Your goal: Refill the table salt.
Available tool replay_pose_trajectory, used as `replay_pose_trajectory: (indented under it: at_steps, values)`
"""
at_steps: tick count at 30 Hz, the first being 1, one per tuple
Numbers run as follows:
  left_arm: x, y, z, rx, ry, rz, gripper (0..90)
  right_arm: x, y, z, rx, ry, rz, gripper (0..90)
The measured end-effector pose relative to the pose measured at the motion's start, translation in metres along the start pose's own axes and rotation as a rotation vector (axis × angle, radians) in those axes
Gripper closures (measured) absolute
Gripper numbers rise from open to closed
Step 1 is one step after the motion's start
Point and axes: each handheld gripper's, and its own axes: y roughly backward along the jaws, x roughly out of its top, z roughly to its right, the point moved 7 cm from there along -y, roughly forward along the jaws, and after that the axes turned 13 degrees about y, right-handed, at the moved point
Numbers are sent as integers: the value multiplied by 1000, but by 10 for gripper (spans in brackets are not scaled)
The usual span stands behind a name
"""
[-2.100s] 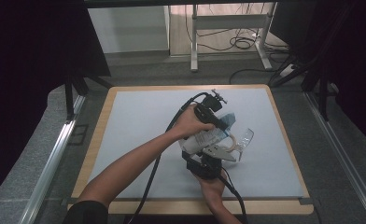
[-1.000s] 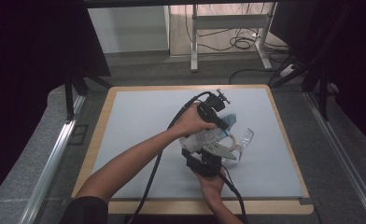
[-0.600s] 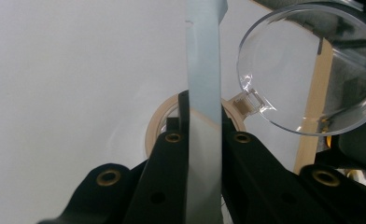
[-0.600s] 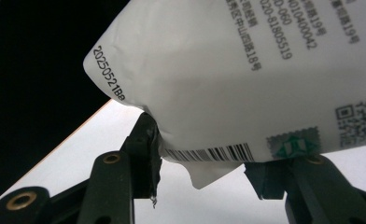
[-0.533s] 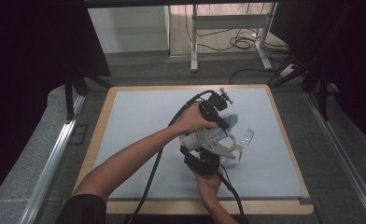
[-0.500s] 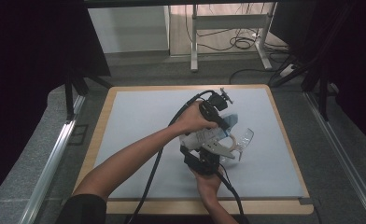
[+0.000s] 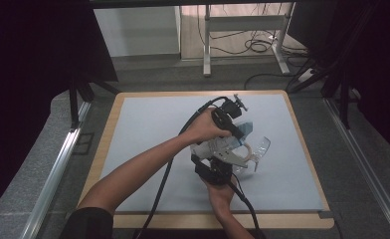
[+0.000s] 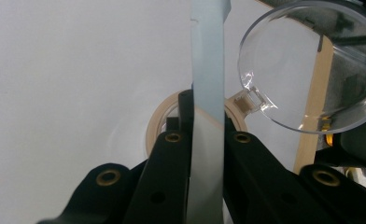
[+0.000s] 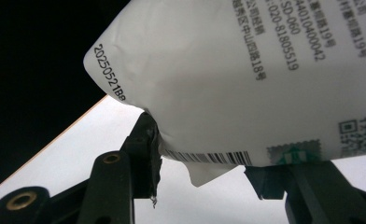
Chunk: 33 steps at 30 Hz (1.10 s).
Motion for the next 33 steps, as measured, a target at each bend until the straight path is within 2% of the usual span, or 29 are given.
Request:
replay_pose_trajectory:
  at_steps: [8, 14, 33]
  values:
    - [-2, 3, -2, -15, 2, 6, 899, -1, 1, -2, 5, 19, -2, 518]
    - [-4, 2, -3, -16, -3, -5, 899, -4, 7, -3, 63, 25, 3, 521]
    - [-3, -1, -3, -49, -28, -11, 898, -6, 22, 1, 115, 66, 21, 531]
